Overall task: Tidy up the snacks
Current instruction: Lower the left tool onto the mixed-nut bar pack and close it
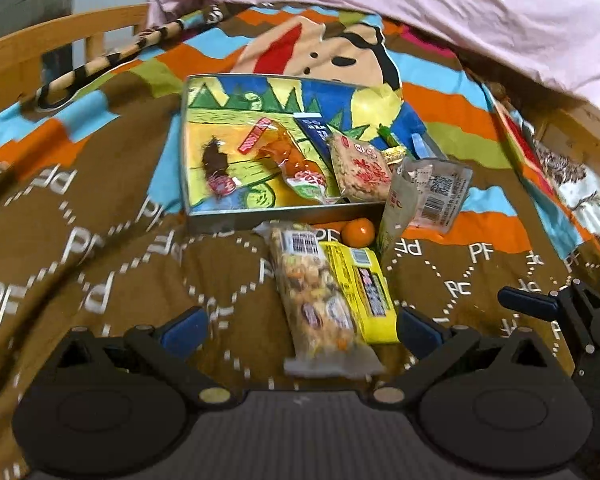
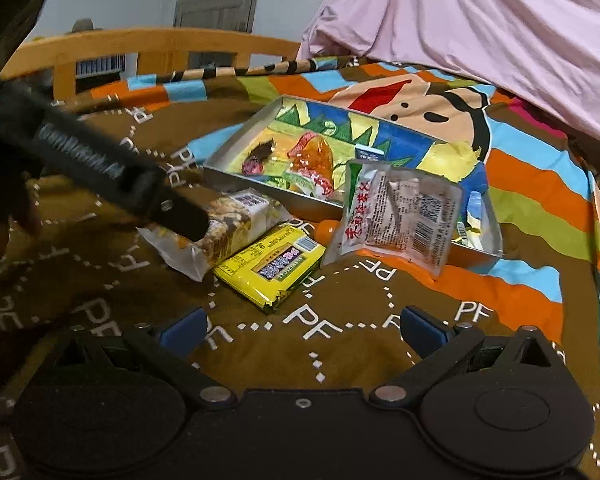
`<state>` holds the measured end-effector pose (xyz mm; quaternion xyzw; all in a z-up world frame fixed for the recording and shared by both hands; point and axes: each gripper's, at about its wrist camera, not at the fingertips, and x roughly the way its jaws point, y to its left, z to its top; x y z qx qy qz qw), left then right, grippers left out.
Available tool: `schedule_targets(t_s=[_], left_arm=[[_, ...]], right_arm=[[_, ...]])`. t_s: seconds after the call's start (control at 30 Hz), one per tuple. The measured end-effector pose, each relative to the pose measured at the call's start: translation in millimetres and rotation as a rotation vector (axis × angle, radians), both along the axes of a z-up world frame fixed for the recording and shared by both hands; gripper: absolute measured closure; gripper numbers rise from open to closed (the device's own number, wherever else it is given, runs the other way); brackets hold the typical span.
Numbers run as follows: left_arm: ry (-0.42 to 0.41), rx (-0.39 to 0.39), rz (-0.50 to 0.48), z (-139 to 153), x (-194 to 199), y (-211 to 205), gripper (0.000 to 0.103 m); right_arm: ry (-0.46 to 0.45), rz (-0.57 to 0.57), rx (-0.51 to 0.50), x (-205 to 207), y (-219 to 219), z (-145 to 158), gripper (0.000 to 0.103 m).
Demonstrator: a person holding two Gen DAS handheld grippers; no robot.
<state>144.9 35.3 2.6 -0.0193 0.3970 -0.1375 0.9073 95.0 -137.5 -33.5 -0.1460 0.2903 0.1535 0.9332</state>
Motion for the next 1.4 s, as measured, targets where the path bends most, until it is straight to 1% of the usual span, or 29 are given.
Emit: schedule_targets(t_s=[0.07, 0.13, 0.2, 0.23, 0.27, 0.33, 0.4, 0.43, 0.47, 0.5, 0.63, 0.7, 0.77, 0.83, 0.9, 0.97, 1.0, 1.13, 1.2, 1.3, 1.33, 1.37, 1.4], left_arm=[[0.016, 0.001, -0.015, -2, 12, -5, 0.001], [0.036, 0.024, -0.029, -5, 24, -10, 0.005], [0.051, 0.057, -0.028, -8, 34, -13, 0.018], [0.06, 0.065, -0.031, -10, 38, -13, 0.021], [0.068, 0.07, -0.034, -11, 41, -13, 0.028], [0.082, 0.058, -0.038, -14, 44, -9, 0.035], [0.089, 0.034, -0.039, -15, 45, -5, 0.047], [0.094, 0.023, -0.047, -15, 45, -4, 0.05], [0.097, 0.014, -0.056, -15, 44, -3, 0.058], [0.098, 0.009, -0.064, -14, 44, -2, 0.063], [0.089, 0.018, -0.058, -13, 40, 1, 0.064], [0.088, 0.021, -0.046, -12, 38, 6, 0.066], [0.092, 0.026, -0.038, -11, 37, 11, 0.066], [0.097, 0.032, -0.037, -11, 37, 16, 0.065], [0.105, 0.032, -0.038, -11, 38, 18, 0.065], [0.12, 0.034, -0.041, -11, 41, 19, 0.064], [0.131, 0.04, -0.045, -10, 43, 18, 0.062], [0.176, 0.036, -0.033, -12, 53, 15, 0.062], [0.194, 0.03, -0.028, -13, 58, 15, 0.062], [0.217, 0.014, -0.023, -15, 64, 16, 0.061], [0.219, 0.01, -0.021, -16, 64, 17, 0.061], [0.218, 0.008, -0.018, -17, 63, 17, 0.062], [0.215, 0.01, -0.018, -18, 61, 17, 0.064]], right_arm=[[0.006, 0.002, -0.001, 9, 4, -4, 0.001], [0.014, 0.005, -0.002, 16, 8, -7, 0.001], [0.022, 0.007, -0.001, 24, 13, -10, 0.001], [0.025, 0.009, -0.001, 27, 16, -12, 0.001], [0.027, 0.011, -0.003, 30, 18, -14, 0.001], [0.028, 0.014, -0.012, 36, 24, -17, 0.001], [0.026, 0.006, -0.024, 39, 29, -20, 0.001], [0.027, -0.003, -0.033, 41, 31, -21, 0.001], [0.028, -0.017, -0.043, 43, 33, -22, 0.001], [0.026, -0.041, -0.057, 45, 34, -23, 0.001], [0.01, -0.122, -0.075, 45, 29, -23, 0.001], [0.006, -0.136, -0.066, 43, 25, -22, 0.001], [0.0, -0.124, -0.036, 39, 22, -19, 0.001], [0.007, -0.109, 0.021, 38, 19, -14, 0.001], [0.012, -0.098, 0.041, 38, 22, -11, 0.001], [0.017, -0.085, 0.035, 41, 29, -10, 0.001], [0.025, -0.083, 0.027, 45, 33, -11, 0.001], [0.039, -0.114, 0.007, 60, 41, -17, 0.002], [0.056, -0.124, 0.028, 68, 40, -20, 0.005], [0.09, -0.136, 0.089, 76, 37, -22, 0.011], [0.096, -0.133, 0.102, 77, 36, -22, 0.016], [0.103, -0.126, 0.111, 76, 36, -21, 0.024], [0.108, -0.115, 0.118, 75, 36, -21, 0.029]])
